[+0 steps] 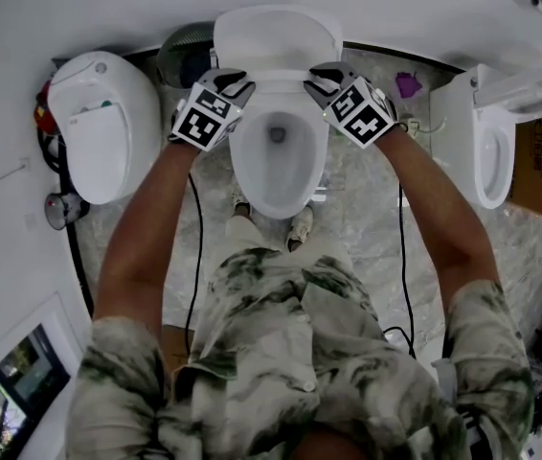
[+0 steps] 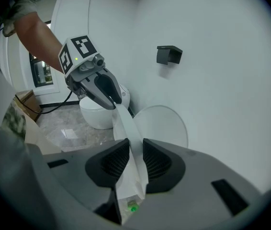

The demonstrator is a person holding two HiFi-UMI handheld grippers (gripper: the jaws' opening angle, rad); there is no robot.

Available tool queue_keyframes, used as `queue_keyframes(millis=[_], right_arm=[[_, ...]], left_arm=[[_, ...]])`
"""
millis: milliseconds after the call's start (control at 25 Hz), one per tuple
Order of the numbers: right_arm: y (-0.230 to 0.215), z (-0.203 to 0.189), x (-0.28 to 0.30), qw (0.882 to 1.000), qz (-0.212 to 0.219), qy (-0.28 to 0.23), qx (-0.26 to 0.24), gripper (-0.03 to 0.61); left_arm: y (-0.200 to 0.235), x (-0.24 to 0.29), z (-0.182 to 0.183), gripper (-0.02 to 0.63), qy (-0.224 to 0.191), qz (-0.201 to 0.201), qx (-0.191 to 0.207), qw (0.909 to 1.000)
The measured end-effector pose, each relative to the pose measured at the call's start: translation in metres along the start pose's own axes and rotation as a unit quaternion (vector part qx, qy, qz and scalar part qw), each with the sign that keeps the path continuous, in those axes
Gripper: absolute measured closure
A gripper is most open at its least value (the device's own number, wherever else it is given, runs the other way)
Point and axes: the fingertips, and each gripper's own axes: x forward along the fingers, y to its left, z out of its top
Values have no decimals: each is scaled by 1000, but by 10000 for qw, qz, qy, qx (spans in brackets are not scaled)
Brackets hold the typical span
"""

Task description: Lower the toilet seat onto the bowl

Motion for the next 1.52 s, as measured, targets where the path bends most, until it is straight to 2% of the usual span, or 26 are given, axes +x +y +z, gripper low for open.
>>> queue_keyframes(millis=[480, 800, 1520], right_arm=[[43, -12, -17, 9992, 141, -7, -378, 468], [63, -23, -21, 9987, 290, -125, -393, 462], [124, -39, -28, 9986, -21, 32, -518, 459]], left_arm=[[-37, -18, -23, 509, 110, 213, 52, 9997], [-54, -22, -35, 508, 210, 252, 94, 9994], [-96, -45, -77, 505, 195, 178, 435, 9987]])
